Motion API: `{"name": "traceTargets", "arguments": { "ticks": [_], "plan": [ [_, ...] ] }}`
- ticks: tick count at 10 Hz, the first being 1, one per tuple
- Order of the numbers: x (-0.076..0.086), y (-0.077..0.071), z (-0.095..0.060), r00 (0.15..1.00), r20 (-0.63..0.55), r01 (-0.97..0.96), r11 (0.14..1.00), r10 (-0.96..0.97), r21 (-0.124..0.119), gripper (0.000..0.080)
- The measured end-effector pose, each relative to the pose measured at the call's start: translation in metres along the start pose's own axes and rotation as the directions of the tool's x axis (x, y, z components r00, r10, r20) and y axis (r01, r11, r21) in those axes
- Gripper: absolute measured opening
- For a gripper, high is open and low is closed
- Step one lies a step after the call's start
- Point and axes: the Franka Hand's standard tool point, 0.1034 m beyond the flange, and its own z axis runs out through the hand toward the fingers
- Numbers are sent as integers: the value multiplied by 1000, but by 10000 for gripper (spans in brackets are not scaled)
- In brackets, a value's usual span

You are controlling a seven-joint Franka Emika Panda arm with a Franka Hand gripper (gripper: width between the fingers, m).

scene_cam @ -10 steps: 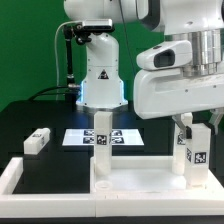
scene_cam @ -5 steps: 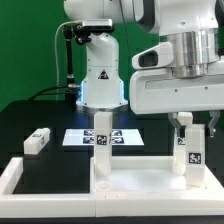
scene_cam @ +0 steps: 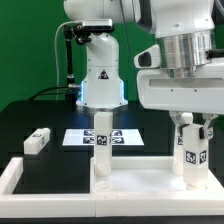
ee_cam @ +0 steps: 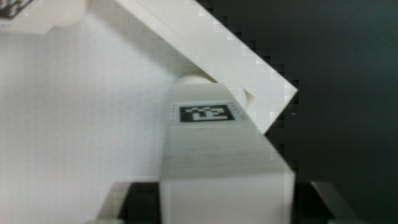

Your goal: Assemble desk

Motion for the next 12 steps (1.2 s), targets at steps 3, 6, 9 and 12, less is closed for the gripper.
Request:
{"name": "traceTargets", "arguments": {
  "ticks": [3,6,9,12],
  "plan": [
    [-7,2,1,980,27,-198,980,197,21,295],
    [-10,5,1,987,21,160,987,-160,-18,502],
    [-17,3,0,886,12,464,886,-464,-8,641],
    [-15,5,2,683,25,731,682,-730,-24,648]
  ]
}}
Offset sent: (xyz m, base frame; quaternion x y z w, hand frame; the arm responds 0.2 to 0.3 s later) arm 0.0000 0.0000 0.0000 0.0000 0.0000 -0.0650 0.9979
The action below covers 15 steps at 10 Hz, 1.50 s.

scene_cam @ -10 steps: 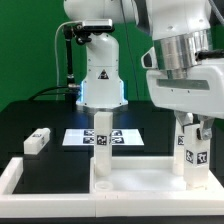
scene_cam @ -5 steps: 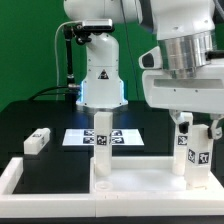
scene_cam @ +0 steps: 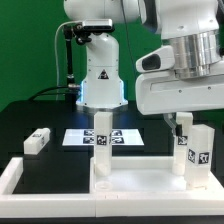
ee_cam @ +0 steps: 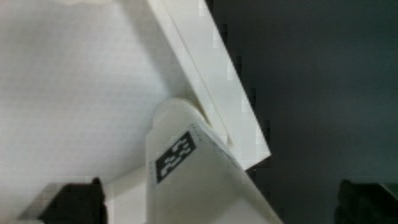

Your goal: Assemble desk

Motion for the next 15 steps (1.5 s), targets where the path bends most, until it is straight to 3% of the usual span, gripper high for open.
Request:
{"name": "traceTargets", "arguments": {
  "ticks": [1,3,6,7,8,9,11,13,14,15],
  "plan": [
    [6,-1,-1,981,7,196,980,-196,-30,649],
    [13,-1,5,894,10,448,894,-448,-25,649],
    [13,-4,8,910,-11,415,910,-415,-21,626],
    [13,-4,8,932,-12,362,932,-362,-17,434],
    [14,-1,8,955,-13,296,955,-297,-20,434],
    [15,1,8,971,-14,238,971,-238,-19,311],
    [16,2,8,999,-21,34,999,-35,-20,310],
    [14,2,10,955,-34,-295,955,294,-16,310],
    [14,2,10,884,-37,-466,885,466,7,310],
    [15,6,10,788,-29,-613,789,615,47,310]
  ]
}}
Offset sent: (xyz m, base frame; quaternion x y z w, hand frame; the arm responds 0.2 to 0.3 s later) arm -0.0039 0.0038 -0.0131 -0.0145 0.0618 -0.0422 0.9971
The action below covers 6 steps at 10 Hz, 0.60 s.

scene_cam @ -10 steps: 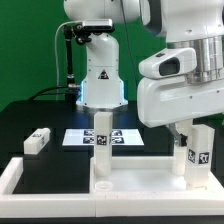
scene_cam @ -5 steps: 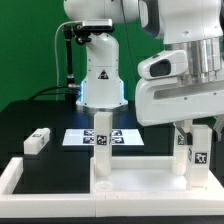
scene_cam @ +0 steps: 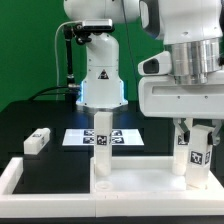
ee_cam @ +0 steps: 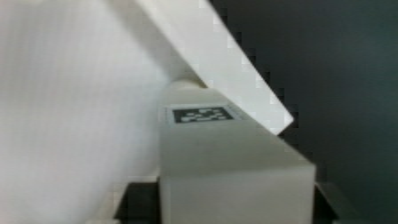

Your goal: Assemble desk

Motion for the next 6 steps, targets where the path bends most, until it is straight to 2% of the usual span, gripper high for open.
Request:
{"name": "traceTargets", "arguments": {
  "ticks": [1,2,4,5,6],
  "plan": [
    [3,3,0,991,17,-133,991,132,28,310],
    [6,5,-1,971,39,-236,971,234,43,310],
    [6,5,-1,968,43,-249,967,248,43,310],
    [4,5,0,987,36,-161,986,159,35,310],
    [-2,3,-1,1000,20,7,1000,-7,0,533]
  ]
}}
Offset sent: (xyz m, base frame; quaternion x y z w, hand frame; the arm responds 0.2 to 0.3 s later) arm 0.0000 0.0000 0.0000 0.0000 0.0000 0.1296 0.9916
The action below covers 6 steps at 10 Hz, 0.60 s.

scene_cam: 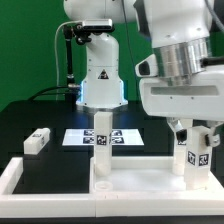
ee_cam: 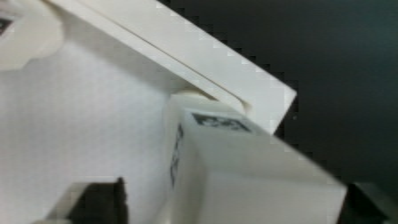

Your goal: Assemble desk

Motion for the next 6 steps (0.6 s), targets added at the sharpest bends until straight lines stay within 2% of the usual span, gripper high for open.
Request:
{"name": "traceTargets", "arguments": {
  "ticks": [1,3,6],
  "plan": [
    [-3,-3,-1,982,-8,191,982,-191,-12,613],
    [-8,-6,-1,889,-5,457,889,-458,-16,644],
    [-7,-5,0,754,0,656,754,-657,-18,649]
  ]
}}
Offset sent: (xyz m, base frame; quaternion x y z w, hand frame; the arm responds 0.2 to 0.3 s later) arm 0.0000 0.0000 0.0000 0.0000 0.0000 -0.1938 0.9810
